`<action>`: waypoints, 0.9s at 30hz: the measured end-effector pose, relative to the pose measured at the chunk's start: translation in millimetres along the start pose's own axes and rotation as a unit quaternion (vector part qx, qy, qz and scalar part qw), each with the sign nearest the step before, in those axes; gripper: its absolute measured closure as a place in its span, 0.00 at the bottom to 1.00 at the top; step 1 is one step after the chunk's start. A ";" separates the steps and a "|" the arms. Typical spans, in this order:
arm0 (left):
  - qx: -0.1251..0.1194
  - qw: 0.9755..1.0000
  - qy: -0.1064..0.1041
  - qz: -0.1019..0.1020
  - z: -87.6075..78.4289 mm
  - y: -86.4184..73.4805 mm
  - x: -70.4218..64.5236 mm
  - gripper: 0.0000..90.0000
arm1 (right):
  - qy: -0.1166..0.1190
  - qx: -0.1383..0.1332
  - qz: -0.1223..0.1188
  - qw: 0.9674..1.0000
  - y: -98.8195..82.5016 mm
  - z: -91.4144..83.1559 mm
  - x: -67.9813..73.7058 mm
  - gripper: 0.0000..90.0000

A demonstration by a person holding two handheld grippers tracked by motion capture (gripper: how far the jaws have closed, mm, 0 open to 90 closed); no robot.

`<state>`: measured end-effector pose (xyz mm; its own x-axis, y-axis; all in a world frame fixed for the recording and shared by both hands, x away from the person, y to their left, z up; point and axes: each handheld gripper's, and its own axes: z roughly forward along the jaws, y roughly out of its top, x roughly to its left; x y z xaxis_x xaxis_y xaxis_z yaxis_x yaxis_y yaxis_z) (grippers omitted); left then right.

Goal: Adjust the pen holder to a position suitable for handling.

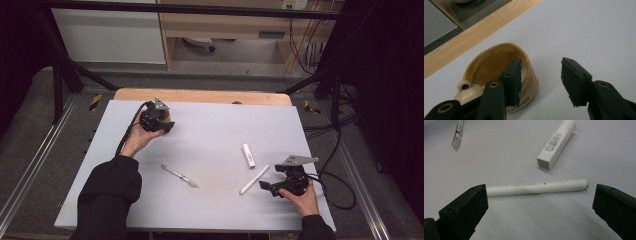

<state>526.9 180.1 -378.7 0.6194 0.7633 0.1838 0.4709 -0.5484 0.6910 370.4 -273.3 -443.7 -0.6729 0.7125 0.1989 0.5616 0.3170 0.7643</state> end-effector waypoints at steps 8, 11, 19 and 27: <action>0.021 1.000 0.010 0.013 13.5 -0.4 2.1 0.66 | 0.001 0.000 0.000 1.000 0.0 0.1 0.2 0.01; 0.022 1.000 0.013 0.014 16.0 -1.3 4.4 0.69 | 0.002 0.000 0.000 1.000 0.0 0.0 0.1 0.01; 0.026 0.999 0.019 0.025 21.5 -2.1 8.1 0.77 | 0.002 0.003 0.001 1.000 0.1 0.3 0.4 0.01; 0.032 0.999 0.014 0.029 27.6 -2.8 9.6 0.81 | 0.003 0.003 0.000 1.000 0.1 0.4 0.2 0.01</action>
<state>548.9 179.6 -398.2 0.6288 0.7388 0.2425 0.4742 -0.6115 0.6334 370.5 -272.9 -443.9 -0.6757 0.7090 0.2020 0.5640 0.3207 0.7610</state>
